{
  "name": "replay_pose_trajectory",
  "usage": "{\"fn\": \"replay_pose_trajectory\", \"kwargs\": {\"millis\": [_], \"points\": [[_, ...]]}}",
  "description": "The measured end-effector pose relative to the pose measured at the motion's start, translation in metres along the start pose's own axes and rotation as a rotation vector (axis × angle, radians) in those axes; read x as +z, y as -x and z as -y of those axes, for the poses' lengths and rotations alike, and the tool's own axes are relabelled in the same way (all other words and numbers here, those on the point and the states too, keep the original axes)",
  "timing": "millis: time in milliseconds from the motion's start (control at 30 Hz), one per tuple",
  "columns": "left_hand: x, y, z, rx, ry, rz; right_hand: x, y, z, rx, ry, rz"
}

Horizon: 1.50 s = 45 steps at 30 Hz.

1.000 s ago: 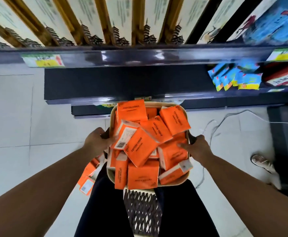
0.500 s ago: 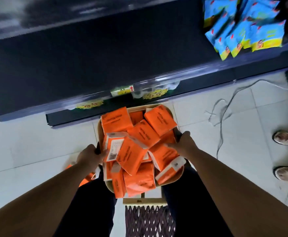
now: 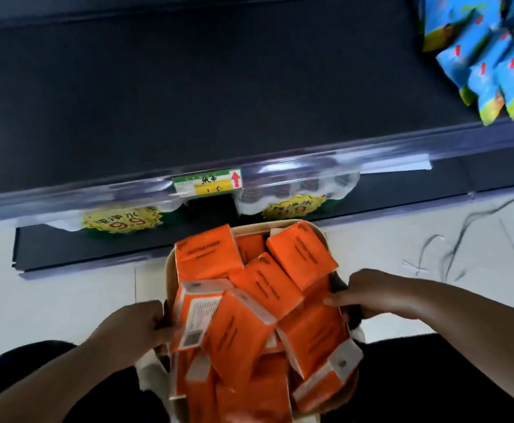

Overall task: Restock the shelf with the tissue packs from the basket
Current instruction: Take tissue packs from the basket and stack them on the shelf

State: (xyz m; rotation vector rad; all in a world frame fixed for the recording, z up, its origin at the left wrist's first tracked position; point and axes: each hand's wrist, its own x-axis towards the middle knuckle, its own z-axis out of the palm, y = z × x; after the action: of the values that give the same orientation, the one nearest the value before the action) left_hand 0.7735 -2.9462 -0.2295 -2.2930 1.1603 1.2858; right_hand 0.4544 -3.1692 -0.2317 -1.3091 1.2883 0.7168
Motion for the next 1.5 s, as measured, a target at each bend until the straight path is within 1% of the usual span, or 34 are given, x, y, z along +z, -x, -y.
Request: {"fn": "replay_pose_trajectory", "kwargs": {"millis": [67,100,167,267,333,467,533,633,700,733,900,967,1033,1100,1200,1300,1367,1433,1500], "points": [[0.003,-0.005,-0.006,0.08,-0.096,0.052,0.0,-0.007,0.006,-0.023,0.029,0.034],[0.002,-0.005,-0.011,0.091,-0.127,0.058,0.0,-0.006,0.007,-0.027,0.031,0.058],[0.004,-0.009,-0.015,0.073,-0.141,0.011,0.004,-0.01,0.007,-0.043,0.027,0.085],[0.003,-0.017,-0.014,0.041,-0.16,-0.086,0.013,-0.013,0.002,-0.057,-0.065,0.031],[0.005,-0.014,-0.012,0.051,-0.17,-0.086,0.025,-0.01,0.001,-0.062,-0.103,-0.005],[0.016,-0.006,-0.015,0.061,-0.089,-0.103,0.045,0.007,0.003,-0.101,-0.111,-0.101],[0.02,-0.008,-0.013,0.065,-0.069,-0.157,0.054,0.02,0.006,-0.138,-0.042,-0.113],[0.026,-0.006,-0.016,0.035,-0.107,-0.212,0.061,0.039,0.012,-0.162,0.208,-0.126],[0.03,0.009,-0.026,-0.009,-0.123,-0.228,0.066,0.05,0.012,-0.162,0.317,-0.144],[0.032,0.019,-0.031,-0.021,-0.121,-0.242,0.069,0.053,0.011,-0.168,0.328,-0.158],[0.032,0.03,-0.047,-0.011,-0.181,-0.202,0.086,0.077,0.0,-0.212,0.422,-0.172],[0.027,0.048,-0.065,0.016,-0.151,-0.266,0.086,0.082,-0.003,-0.221,0.474,-0.155],[0.025,0.068,-0.083,0.068,-0.115,-0.368,0.084,0.09,-0.002,-0.22,0.531,-0.134],[0.029,0.069,-0.094,0.071,-0.136,-0.431,0.084,0.102,0.0,-0.205,0.601,-0.141],[0.039,0.07,-0.086,0.064,-0.218,-0.387,0.081,0.112,-0.002,-0.199,0.697,-0.198],[0.042,0.069,-0.073,0.076,-0.168,-0.363,0.078,0.114,-0.007,-0.195,0.717,-0.191],[0.039,0.068,-0.076,0.156,-0.113,-0.344,0.079,0.113,-0.009,-0.215,0.75,-0.166],[0.034,0.066,-0.088,0.348,-0.037,-0.334,0.084,0.11,-0.012,-0.306,0.746,-0.186],[0.028,0.067,-0.101,0.553,0.001,-0.26,0.088,0.104,-0.018,-0.406,0.745,-0.24]]}}
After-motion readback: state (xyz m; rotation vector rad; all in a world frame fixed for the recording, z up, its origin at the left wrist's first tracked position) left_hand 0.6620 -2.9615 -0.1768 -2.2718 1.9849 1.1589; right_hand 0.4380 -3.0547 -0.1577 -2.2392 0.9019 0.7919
